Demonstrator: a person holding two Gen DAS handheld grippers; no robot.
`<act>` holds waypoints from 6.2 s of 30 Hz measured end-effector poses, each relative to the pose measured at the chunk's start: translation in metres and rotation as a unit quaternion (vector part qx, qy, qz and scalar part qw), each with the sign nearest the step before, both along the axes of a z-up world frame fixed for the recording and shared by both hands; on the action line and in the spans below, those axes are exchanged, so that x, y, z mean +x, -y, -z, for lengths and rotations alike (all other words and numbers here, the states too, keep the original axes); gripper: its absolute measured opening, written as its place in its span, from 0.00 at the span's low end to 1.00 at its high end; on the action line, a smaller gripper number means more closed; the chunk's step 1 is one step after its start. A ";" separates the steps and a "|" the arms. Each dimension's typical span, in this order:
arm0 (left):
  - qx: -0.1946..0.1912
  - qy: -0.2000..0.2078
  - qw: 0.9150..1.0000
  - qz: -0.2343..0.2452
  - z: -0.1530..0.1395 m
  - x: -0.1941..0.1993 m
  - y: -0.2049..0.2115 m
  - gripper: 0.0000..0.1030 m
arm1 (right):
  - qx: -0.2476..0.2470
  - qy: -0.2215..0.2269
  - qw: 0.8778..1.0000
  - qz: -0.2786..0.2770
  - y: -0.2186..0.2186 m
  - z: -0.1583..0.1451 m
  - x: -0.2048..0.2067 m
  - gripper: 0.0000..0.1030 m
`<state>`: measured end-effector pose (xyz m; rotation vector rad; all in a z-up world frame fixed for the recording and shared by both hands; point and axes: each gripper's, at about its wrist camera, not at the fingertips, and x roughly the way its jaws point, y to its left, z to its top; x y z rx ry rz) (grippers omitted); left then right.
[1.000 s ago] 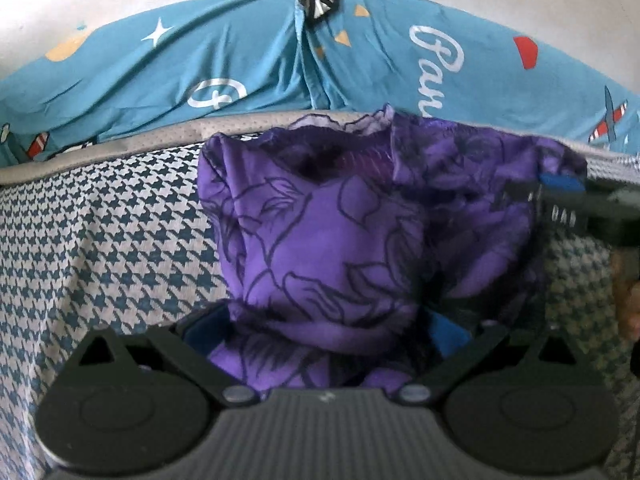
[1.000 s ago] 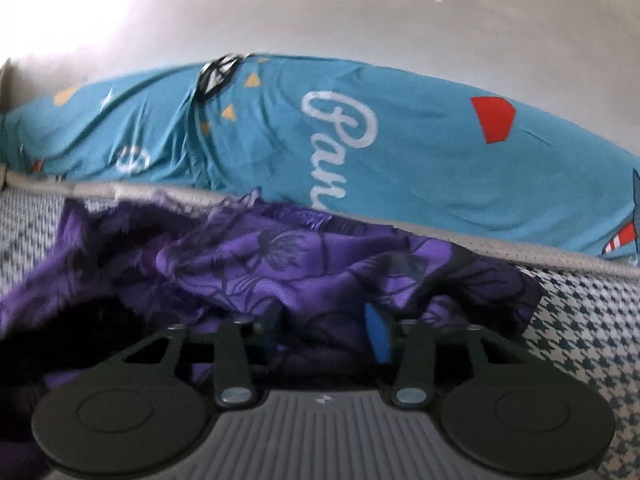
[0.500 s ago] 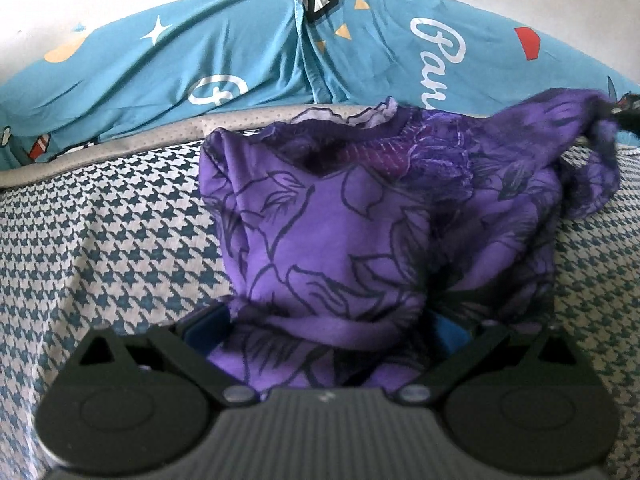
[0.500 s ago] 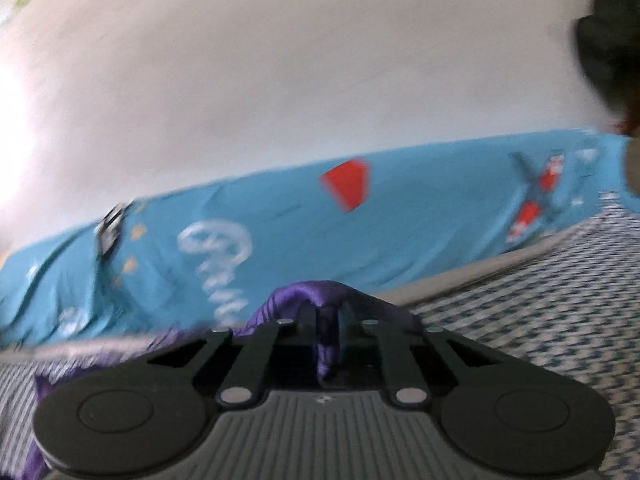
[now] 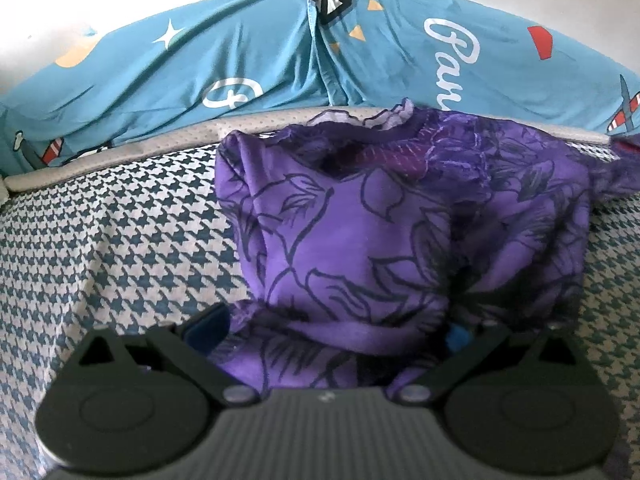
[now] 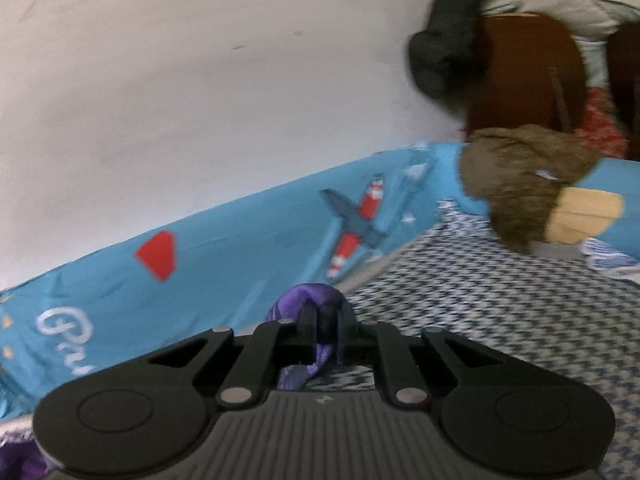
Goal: Fold clothes
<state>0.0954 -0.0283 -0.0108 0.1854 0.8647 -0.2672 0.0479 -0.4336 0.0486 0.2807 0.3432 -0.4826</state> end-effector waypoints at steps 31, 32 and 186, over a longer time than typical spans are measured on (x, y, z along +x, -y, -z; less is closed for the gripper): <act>-0.037 0.047 0.998 -0.027 -0.014 -0.005 -0.031 0.96 | 0.072 -0.085 0.975 -0.190 -0.082 0.021 -0.042 0.47; -0.041 0.048 0.998 -0.026 -0.016 -0.006 -0.033 0.95 | 0.065 -0.086 0.973 -0.203 -0.091 0.022 -0.042 0.48; -0.003 0.088 0.848 -0.523 -0.082 -0.015 -0.321 0.86 | -0.015 -0.208 0.739 -0.640 -0.291 0.067 -0.058 0.52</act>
